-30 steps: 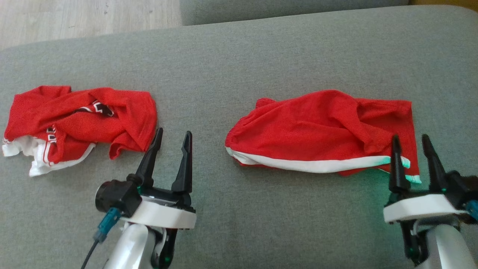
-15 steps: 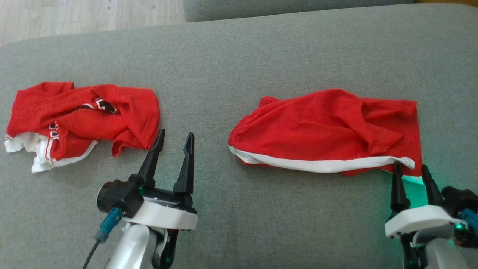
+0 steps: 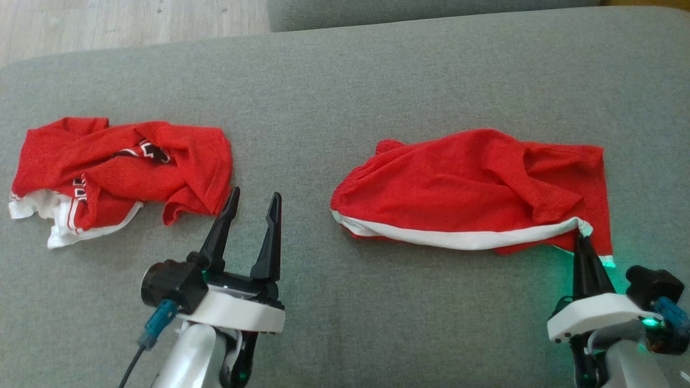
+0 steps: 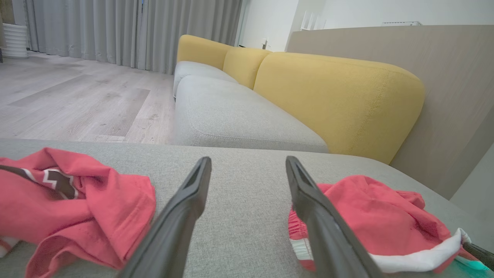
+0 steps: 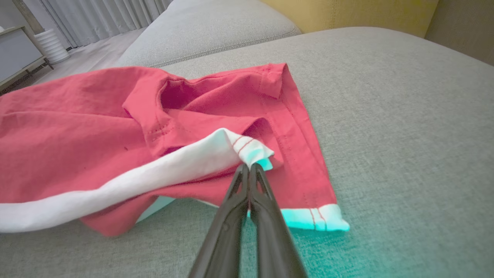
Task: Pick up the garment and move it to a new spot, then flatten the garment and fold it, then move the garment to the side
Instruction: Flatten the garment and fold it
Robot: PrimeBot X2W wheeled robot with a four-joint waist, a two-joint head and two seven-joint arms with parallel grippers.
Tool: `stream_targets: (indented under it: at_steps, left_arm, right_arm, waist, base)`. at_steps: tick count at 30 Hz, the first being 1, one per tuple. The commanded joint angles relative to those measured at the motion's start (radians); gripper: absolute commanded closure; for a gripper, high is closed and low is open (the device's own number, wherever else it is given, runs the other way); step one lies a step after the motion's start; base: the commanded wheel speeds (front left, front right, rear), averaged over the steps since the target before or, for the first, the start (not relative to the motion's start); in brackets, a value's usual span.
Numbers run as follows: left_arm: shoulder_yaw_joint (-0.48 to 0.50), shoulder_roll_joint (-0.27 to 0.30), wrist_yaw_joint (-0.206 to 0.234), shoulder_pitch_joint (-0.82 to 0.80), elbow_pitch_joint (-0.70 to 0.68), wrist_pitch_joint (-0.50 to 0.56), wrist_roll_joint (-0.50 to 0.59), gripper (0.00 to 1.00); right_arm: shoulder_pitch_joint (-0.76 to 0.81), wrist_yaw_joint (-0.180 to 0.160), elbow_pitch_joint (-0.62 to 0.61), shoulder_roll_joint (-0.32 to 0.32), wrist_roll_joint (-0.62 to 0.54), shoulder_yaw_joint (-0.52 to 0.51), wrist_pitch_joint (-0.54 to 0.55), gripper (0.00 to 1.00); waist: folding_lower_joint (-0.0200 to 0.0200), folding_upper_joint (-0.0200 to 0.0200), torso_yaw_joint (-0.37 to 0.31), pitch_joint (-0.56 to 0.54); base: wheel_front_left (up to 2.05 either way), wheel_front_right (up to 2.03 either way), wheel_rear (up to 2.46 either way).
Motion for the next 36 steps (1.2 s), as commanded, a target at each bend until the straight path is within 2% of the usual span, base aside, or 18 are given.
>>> stream_targets:
  at_steps: [1, 8, 16, 21, 22, 23, 26, 32, 36]
  left_arm:
    - [0.023, 0.002, -0.001, -0.041, -0.027, -0.005, 0.004, 0.00]
    - [0.027, 0.002, -0.002, -0.039, -0.025, -0.005, 0.006, 0.00]
    - [0.031, 0.002, -0.003, -0.039, -0.026, -0.005, 0.002, 0.00]
    - [0.030, 0.002, -0.003, -0.039, -0.026, -0.005, -0.001, 0.00]
    - [0.029, 0.002, -0.003, -0.039, -0.026, -0.005, -0.001, 0.00]
    - [0.029, 0.002, -0.003, -0.038, -0.026, -0.005, -0.001, 0.00]
    - [0.031, 0.002, -0.003, -0.035, -0.026, -0.005, -0.003, 0.00]
    - [0.038, 0.002, -0.002, -0.032, -0.030, -0.005, -0.004, 0.00]
    - [0.038, 0.002, -0.001, -0.029, -0.035, -0.005, -0.008, 0.00]
  right_arm:
    - [-0.040, -0.001, -0.025, -0.005, -0.013, 0.020, -0.018, 1.00]
    - [-0.036, -0.001, -0.053, -0.005, -0.038, -0.015, -0.026, 1.00]
    - [-0.029, -0.001, -0.091, -0.005, -0.072, -0.107, -0.030, 1.00]
    - [-0.024, -0.001, -0.084, -0.005, -0.072, -0.098, -0.028, 1.00]
    - [-0.024, -0.001, -0.084, -0.005, -0.074, -0.099, -0.029, 0.33]
    - [-0.023, -0.001, -0.088, -0.005, -0.076, -0.106, -0.029, 0.00]
    - [-0.021, -0.001, -0.113, -0.005, -0.081, -0.117, -0.030, 0.00]
    - [0.009, -0.001, -0.319, -0.005, -0.019, -0.060, -0.031, 0.00]
    - [0.051, -0.001, -0.338, -0.005, -0.008, -0.034, -0.031, 0.00]
  waist:
    - [0.0000, 0.0000, -0.001, -0.001]
    - [0.0000, 0.0000, -0.007, -0.004]
    - [0.0000, 0.0000, -0.012, -0.010]
    - [0.0000, 0.0000, -0.012, -0.013]
    - [0.0000, 0.0000, -0.011, -0.015]
    - [0.0000, 0.0000, -0.011, -0.016]
    - [0.0000, 0.0000, -0.009, -0.022]
    - [0.0000, 0.0000, -0.008, -0.029]
    - [0.0000, 0.0000, -0.005, -0.039]
  base:
    - [0.00, 0.00, 0.00]
    - [0.00, 0.00, 0.00]
    - [0.00, 0.00, 0.00]
    - [0.00, 0.00, 0.00]
    - [0.00, 0.00, 0.00]
    - [0.00, 0.00, 0.00]
    - [0.00, 0.00, 0.00]
    - [0.00, 0.00, 0.00]
    - [0.00, 0.00, 0.00]
